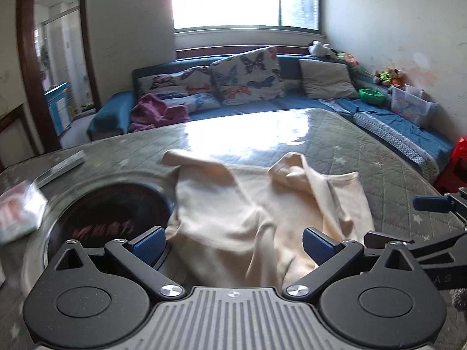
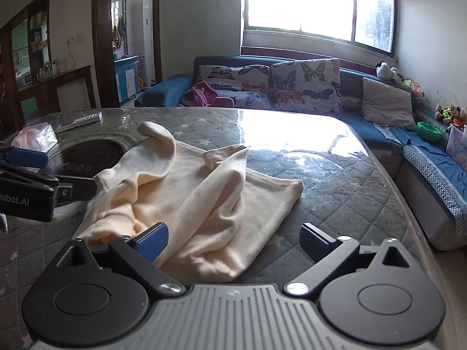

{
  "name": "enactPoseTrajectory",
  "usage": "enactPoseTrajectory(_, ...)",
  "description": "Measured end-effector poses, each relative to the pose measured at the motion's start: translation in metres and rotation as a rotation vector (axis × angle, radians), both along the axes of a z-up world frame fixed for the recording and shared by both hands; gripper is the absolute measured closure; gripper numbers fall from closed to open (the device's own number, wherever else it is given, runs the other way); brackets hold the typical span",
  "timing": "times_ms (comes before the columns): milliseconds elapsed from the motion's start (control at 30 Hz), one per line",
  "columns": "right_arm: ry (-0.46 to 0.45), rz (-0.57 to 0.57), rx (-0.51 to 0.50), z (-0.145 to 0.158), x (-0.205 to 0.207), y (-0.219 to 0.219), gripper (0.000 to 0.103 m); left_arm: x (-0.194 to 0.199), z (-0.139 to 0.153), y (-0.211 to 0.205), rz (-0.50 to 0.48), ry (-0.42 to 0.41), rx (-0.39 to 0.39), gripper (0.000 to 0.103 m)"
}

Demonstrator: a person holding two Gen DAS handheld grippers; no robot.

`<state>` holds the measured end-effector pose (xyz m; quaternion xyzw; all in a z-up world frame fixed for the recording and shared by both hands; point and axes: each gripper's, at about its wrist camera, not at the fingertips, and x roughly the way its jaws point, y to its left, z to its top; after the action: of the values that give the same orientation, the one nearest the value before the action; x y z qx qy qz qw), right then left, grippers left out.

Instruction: Fold clothes

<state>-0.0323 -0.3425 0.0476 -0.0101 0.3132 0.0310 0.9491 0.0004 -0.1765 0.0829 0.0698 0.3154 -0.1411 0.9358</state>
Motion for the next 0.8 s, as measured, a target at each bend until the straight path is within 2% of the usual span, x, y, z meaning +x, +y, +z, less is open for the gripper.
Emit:
enactPoseTrajectory(200, 0.028, -0.001, 0.01, -0.005, 0.037, -0.011, 0.016, 0.042, -0.019, -0.021, -0.072, 0.087, 0.013, 0.022)
enactPoseTrajectory(400, 0.042, 0.028, 0.038, -0.01, 0.07, -0.021, 0.025, 0.062, -0.04, -0.023, -0.105, 0.171, 0.023, 0.055)
enactPoseTrajectory(467, 0.043, 0.048, 0.055, -0.009, 0.079, -0.021, 0.028, 0.063, -0.043, -0.018, -0.119, 0.185, 0.003, 0.071)
enactPoseTrajectory(567, 0.049, 0.078, 0.06, -0.01, 0.096, -0.015, 0.033, 0.063, -0.042, -0.012, -0.131, 0.188, -0.018, 0.088)
enactPoseTrajectory(733, 0.093, 0.111, 0.084, -0.017, 0.127, -0.004, 0.04, 0.057, -0.034, 0.009, -0.11, 0.172, -0.062, 0.094)
enactPoseTrajectory(800, 0.125, 0.113, 0.097, -0.025, 0.141, -0.001, 0.048, 0.051, -0.029, 0.022, -0.095, 0.161, -0.088, 0.094)
